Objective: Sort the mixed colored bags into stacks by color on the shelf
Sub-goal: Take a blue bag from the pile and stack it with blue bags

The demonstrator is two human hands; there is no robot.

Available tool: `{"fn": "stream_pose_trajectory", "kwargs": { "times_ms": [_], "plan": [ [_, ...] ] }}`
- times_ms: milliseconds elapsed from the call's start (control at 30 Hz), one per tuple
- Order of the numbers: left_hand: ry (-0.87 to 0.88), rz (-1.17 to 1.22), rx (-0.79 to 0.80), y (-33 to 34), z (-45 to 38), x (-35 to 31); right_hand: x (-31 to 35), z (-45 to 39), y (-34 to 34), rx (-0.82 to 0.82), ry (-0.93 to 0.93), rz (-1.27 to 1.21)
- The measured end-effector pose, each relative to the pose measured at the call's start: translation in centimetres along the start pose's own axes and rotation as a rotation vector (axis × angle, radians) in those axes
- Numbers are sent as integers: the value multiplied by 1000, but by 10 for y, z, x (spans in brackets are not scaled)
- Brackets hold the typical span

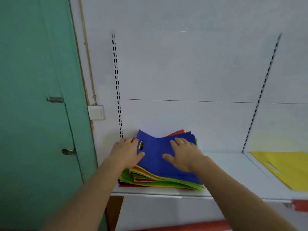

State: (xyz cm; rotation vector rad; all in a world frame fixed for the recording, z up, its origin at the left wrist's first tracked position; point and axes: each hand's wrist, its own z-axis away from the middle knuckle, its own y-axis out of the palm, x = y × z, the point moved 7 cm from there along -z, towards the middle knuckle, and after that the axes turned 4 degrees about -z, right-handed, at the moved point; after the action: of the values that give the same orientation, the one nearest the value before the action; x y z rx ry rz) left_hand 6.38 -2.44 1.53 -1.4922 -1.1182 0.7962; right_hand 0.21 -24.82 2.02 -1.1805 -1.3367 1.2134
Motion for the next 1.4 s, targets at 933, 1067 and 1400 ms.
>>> {"fn": "stream_pose_trajectory", "kwargs": {
  "times_ms": [933,1067,1400],
  "plan": [
    [-193,537,-40,51,-16,32,28,-24,49,-308,-38,-253],
    [-244,458,-109,48,-17,29,26,-27,52,-289,-82,-200],
    [-69,517,-229,13,-21,-13,48,-23,71,-254,-225,-362]
  ]
}}
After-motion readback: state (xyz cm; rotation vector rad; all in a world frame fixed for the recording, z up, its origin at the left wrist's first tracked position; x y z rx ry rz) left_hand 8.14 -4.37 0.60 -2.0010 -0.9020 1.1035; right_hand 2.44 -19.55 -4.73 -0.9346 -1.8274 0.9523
